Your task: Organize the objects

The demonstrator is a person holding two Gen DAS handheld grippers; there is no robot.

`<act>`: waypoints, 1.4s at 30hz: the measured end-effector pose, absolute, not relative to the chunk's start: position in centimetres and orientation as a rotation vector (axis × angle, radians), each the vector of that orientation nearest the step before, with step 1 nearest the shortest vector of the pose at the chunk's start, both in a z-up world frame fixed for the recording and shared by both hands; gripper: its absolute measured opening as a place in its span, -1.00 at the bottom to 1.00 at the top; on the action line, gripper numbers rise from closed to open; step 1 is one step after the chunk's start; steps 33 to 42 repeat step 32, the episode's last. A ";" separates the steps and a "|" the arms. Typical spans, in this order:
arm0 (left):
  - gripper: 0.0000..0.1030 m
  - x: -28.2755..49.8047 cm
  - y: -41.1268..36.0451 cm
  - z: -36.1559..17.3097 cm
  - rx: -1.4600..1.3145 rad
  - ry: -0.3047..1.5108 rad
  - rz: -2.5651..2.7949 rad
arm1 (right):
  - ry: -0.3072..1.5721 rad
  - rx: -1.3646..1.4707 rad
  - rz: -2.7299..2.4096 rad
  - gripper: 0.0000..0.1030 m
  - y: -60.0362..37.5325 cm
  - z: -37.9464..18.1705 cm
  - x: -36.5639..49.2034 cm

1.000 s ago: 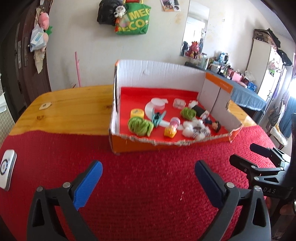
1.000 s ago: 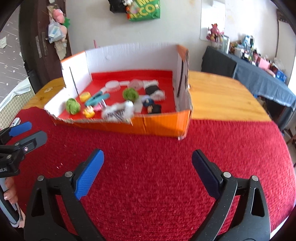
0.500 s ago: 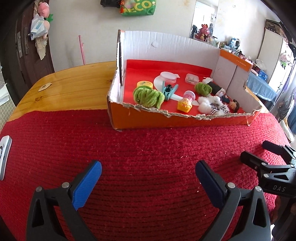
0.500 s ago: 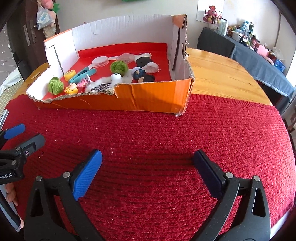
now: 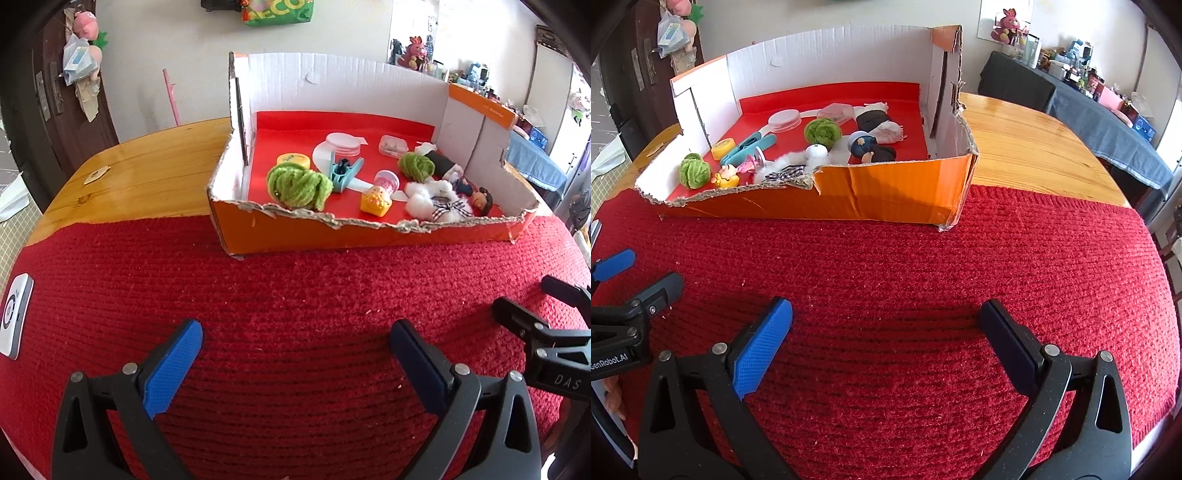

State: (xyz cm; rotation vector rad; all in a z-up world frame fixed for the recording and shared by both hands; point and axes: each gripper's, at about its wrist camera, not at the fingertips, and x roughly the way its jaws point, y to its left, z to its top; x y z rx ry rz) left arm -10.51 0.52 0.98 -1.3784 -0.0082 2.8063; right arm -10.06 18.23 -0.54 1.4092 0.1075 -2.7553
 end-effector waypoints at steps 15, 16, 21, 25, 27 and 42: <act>1.00 -10.6 0.7 0.8 -1.373 0.003 2.815 | 0.106 1.407 -2.760 1.00 18.3 -0.5 -10.0; 1.00 -10.6 0.7 0.8 -1.373 0.002 2.816 | 0.106 1.407 -2.760 1.00 18.3 -0.5 -10.0; 1.00 -10.5 0.7 0.8 -1.372 0.002 2.816 | 0.106 1.407 -2.759 1.00 18.3 -0.5 -10.0; 1.00 -10.6 0.7 0.8 -1.372 0.002 2.816 | 0.107 1.407 -2.759 1.00 18.3 -0.5 -10.0; 1.00 -10.6 0.7 0.8 -1.372 0.002 2.816 | 0.107 1.407 -2.759 1.00 18.3 -0.5 -10.0; 1.00 -10.6 0.7 0.8 -1.372 0.002 2.816 | 0.107 1.407 -2.760 1.00 18.3 -0.5 -10.0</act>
